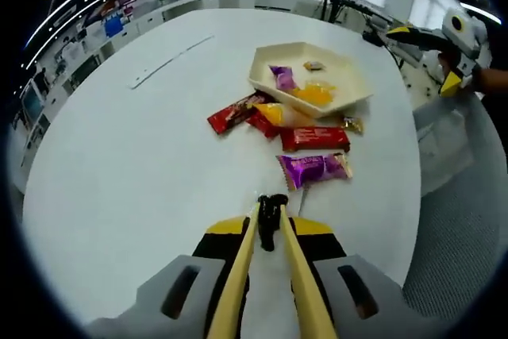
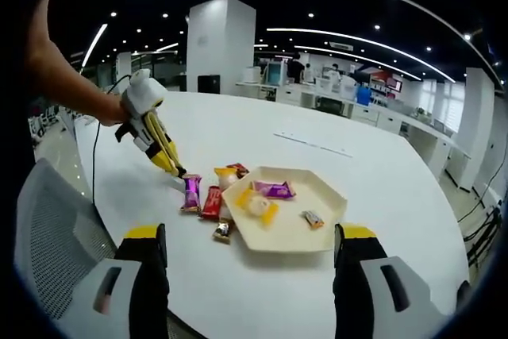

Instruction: Place the target food into the container with the food tongs after gripping and lifting it, then release it inside without dropping or visibly crushing the food.

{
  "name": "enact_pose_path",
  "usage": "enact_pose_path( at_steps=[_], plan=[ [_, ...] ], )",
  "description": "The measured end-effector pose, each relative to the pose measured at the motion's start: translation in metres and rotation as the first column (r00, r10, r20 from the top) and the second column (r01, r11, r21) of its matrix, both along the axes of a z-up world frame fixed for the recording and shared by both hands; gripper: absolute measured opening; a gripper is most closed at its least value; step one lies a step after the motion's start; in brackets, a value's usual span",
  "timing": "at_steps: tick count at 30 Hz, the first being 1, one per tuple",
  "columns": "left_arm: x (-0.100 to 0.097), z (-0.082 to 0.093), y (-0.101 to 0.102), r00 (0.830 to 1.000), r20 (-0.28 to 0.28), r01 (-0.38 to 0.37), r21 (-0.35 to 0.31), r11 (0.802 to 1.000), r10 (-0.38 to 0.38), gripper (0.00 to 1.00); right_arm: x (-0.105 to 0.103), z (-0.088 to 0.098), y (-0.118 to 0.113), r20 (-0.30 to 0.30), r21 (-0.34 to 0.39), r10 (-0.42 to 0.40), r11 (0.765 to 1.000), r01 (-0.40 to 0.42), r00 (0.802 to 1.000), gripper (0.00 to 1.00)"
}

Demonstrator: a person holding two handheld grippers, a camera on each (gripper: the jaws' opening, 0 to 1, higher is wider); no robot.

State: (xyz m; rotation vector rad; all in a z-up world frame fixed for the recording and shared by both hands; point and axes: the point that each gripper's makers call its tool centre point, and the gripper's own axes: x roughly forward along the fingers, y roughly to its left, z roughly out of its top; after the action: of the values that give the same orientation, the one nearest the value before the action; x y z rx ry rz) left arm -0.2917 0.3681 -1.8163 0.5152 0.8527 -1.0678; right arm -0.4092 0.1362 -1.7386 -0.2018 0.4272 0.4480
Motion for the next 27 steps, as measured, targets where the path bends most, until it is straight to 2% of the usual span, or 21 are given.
enact_pose_path(
  at_steps=[5,15,27],
  plan=[
    [0.004,0.015,-0.007,1.000,0.003,0.022,-0.025,0.999,-0.022,0.15,0.000,0.001,-0.001,0.007,0.001,-0.006,1.000,0.006,1.000,0.85],
    [0.007,0.029,-0.026,0.999,0.006,0.050,-0.046,0.998,-0.049,0.14,0.000,0.003,-0.001,0.016,0.003,-0.008,1.000,0.008,1.000,0.85],
    [0.006,0.048,-0.081,0.993,0.020,0.117,-0.081,0.990,-0.115,0.15,0.001,0.006,-0.002,0.026,0.009,-0.013,1.000,0.013,1.000,0.85]
  ],
)
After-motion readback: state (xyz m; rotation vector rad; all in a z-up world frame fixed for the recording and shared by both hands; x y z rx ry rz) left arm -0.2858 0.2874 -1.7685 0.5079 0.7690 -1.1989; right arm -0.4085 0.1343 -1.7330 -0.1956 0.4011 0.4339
